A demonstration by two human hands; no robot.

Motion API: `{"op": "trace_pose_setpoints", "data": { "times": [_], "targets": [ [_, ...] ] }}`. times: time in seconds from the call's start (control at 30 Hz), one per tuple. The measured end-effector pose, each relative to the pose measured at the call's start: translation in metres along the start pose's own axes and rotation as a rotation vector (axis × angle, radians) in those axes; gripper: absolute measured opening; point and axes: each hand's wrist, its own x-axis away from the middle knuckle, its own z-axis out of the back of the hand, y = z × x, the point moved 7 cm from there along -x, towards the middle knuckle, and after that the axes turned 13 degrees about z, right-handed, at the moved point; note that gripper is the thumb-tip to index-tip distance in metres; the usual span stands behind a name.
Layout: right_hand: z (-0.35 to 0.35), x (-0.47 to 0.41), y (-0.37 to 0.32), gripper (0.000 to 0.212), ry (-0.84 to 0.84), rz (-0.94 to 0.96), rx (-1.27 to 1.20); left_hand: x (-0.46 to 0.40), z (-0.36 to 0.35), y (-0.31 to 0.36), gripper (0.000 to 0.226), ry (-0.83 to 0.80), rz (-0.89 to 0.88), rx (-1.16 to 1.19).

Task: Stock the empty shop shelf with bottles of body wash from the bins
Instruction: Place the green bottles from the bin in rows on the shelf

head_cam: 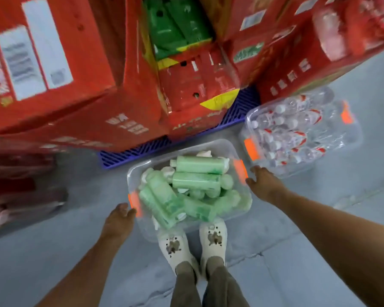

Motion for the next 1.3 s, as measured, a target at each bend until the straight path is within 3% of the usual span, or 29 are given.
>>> {"op": "trace_pose_setpoints", "data": {
  "times": [0.13,0.23,0.33,0.43,0.6,0.77,0.97,1.3],
  "targets": [
    [-0.039,-0.061,0.020,0.050,0.063,-0.065,-0.012,-0.053,-0.046,0.000,0.059,0.053,0.199,0.238],
    [-0.061,-0.091,0.027,0.057,0.114,-0.109,-0.297,-0.084,-0.069,-0.014,0.072,0.064,0.412,0.471],
    [-0.066,-0.105,0.041,0.072,0.236,-0.139,-0.417,-0.110,-0.086,-0.023,0.061,-0.016,0.417,0.642],
    [-0.063,-0.103,0.050,0.059,0.265,-0.200,-0.403,-0.113,-0.084,-0.029,0.054,0.004,0.412,0.718],
    [-0.070,-0.108,0.039,0.060,0.222,-0.244,-0.628,-0.110,-0.094,-0.024,0.068,-0.122,0.468,0.793],
    [-0.064,-0.103,0.036,0.063,0.137,-0.257,-0.516,-0.106,-0.092,-0.026,0.070,-0.134,0.471,0.740],
    [-0.052,-0.072,0.040,0.062,0.134,-0.311,-0.554,-0.092,-0.076,-0.033,0.064,-0.149,0.465,0.672],
    [0.027,0.071,0.002,0.058,0.154,-0.307,-0.620,0.041,0.010,-0.047,0.068,-0.180,0.415,0.571]
  ]
}}
